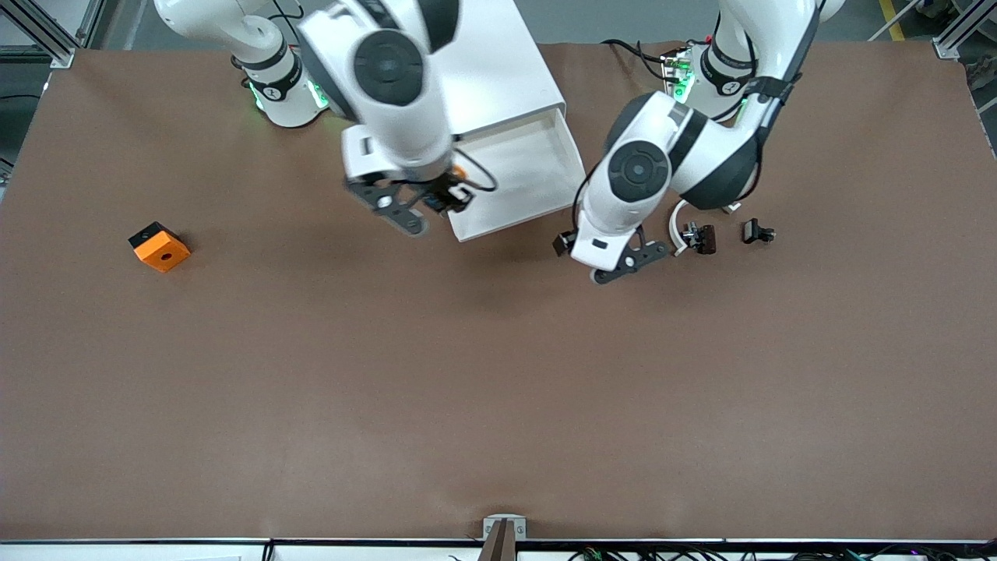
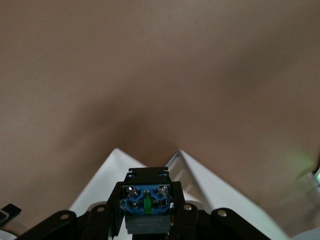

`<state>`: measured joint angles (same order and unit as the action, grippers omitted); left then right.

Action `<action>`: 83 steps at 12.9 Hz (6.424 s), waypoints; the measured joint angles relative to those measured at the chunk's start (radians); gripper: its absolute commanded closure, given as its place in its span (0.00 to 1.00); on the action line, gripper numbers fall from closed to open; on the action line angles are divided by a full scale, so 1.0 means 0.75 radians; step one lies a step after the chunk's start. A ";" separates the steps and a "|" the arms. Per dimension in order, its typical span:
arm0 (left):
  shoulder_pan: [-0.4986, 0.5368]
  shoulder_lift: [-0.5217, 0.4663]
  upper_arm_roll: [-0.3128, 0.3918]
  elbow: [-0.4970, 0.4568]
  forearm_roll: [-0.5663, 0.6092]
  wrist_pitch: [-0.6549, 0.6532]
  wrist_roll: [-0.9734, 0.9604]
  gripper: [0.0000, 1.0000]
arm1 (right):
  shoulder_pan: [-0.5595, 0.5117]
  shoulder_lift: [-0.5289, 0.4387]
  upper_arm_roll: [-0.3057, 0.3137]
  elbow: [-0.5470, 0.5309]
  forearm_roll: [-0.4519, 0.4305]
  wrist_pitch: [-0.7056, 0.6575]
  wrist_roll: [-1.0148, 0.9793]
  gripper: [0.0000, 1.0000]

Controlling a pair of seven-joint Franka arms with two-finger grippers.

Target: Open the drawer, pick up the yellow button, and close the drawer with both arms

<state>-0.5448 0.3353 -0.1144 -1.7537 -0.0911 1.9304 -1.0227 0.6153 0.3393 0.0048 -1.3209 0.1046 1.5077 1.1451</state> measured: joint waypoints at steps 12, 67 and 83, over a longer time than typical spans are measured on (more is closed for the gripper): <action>-0.215 0.045 -0.180 -0.007 -0.066 -0.011 -0.355 0.00 | -0.679 -0.070 -0.011 -0.204 -0.152 0.068 -1.359 0.80; 0.759 -0.677 0.055 -0.023 0.146 -0.446 1.327 0.00 | -0.702 -0.026 0.020 -0.525 -0.224 0.355 -1.342 0.00; 0.763 -0.662 0.047 -0.041 0.124 -0.414 1.327 0.00 | -0.678 -0.354 0.017 -0.365 -0.224 0.078 -1.386 0.00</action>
<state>0.0275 -0.1614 -0.0788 -1.7843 0.0021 1.6196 -0.0274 0.1064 0.0740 0.0178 -1.5949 -0.0630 1.5664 0.1053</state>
